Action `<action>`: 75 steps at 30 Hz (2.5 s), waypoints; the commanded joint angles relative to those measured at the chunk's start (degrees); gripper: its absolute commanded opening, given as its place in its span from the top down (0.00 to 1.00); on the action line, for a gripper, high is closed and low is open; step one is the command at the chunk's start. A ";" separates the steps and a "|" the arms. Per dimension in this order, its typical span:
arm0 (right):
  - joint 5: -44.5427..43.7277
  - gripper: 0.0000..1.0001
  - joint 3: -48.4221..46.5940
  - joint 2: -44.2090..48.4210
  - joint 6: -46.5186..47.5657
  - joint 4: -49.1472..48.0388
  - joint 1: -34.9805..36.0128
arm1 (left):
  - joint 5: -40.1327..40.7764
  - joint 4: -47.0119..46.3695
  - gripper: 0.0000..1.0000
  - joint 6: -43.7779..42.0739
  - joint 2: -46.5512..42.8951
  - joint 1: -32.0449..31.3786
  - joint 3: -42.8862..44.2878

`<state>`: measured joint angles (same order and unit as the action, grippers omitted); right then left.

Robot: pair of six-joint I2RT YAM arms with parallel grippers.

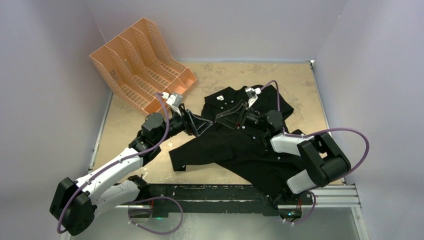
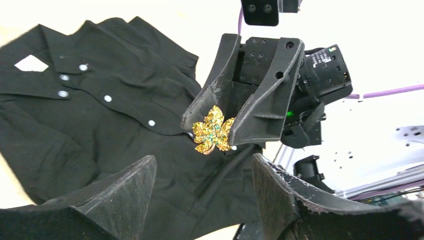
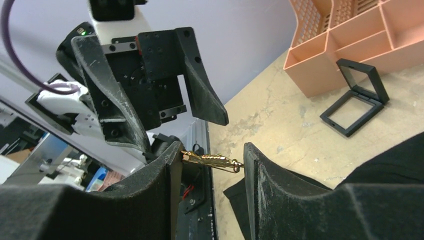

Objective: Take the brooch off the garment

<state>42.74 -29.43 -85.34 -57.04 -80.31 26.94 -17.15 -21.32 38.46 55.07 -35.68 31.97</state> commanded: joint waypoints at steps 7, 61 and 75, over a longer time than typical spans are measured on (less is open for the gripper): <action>5.60 0.82 -0.46 0.61 1.48 -10.61 -0.13 | -4.77 -7.48 0.41 10.21 1.04 0.17 -4.00; 17.52 0.78 -14.31 0.01 10.21 -22.76 0.83 | 15.24 -16.37 0.50 37.13 -6.67 -7.34 -7.89; 17.66 0.77 -14.60 1.69 8.68 -25.62 0.89 | 10.39 -29.75 0.60 41.95 2.05 -7.47 -8.10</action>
<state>60.16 -42.06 -85.78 -48.40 -86.94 27.49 -4.93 -43.33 78.46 55.96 -42.87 23.46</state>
